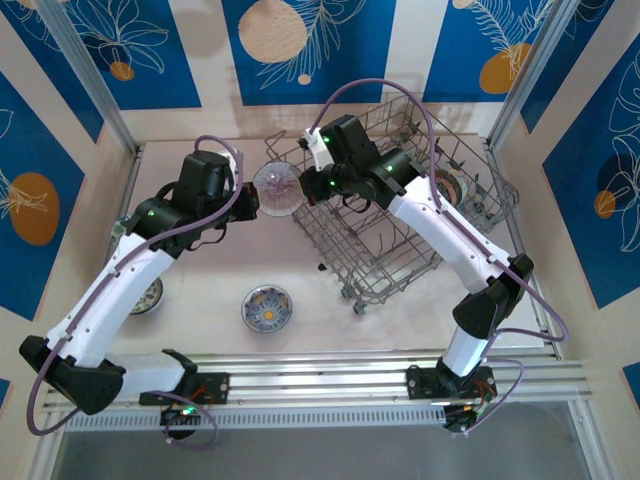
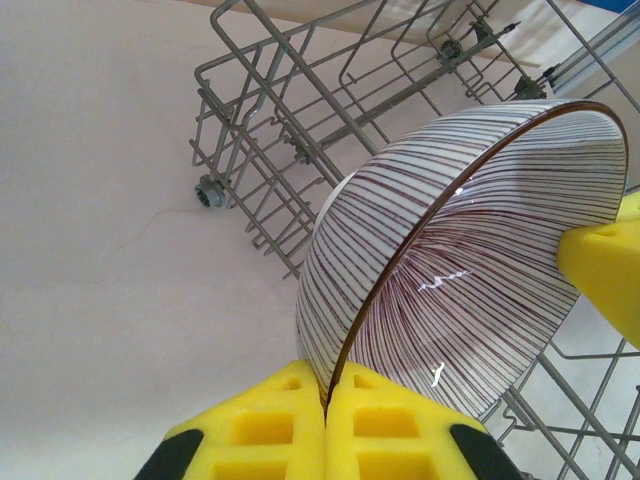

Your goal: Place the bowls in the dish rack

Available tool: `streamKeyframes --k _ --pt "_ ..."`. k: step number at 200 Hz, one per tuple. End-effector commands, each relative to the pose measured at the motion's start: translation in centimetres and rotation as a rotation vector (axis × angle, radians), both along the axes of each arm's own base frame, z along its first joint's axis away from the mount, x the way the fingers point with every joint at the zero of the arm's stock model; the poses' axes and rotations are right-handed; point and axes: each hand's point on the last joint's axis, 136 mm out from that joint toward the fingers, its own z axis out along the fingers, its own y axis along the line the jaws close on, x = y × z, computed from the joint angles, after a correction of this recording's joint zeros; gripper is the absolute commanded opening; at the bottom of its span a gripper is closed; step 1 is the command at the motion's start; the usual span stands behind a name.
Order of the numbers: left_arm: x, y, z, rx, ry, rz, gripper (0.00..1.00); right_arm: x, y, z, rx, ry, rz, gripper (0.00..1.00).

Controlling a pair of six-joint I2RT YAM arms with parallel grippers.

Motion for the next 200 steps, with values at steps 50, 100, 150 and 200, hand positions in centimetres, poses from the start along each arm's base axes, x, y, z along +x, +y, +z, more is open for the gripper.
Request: streamKeyframes --k 50,100,150,200 --pt "0.1 -1.8 2.8 -0.080 -0.065 -0.058 0.28 0.1 -1.1 3.3 0.049 -0.114 -0.047 0.00" --pt "-0.1 -0.9 4.4 -0.072 -0.122 -0.041 0.50 1.1 -2.2 4.3 0.087 -0.134 -0.112 0.00" --pt "-0.5 0.4 5.2 -0.044 -0.164 -0.009 0.62 2.4 -4.8 6.7 0.182 -0.171 -0.211 0.00" --pt "-0.5 0.2 4.0 -0.027 -0.138 -0.020 0.64 3.6 -8.4 7.9 0.195 -0.214 -0.325 0.00"
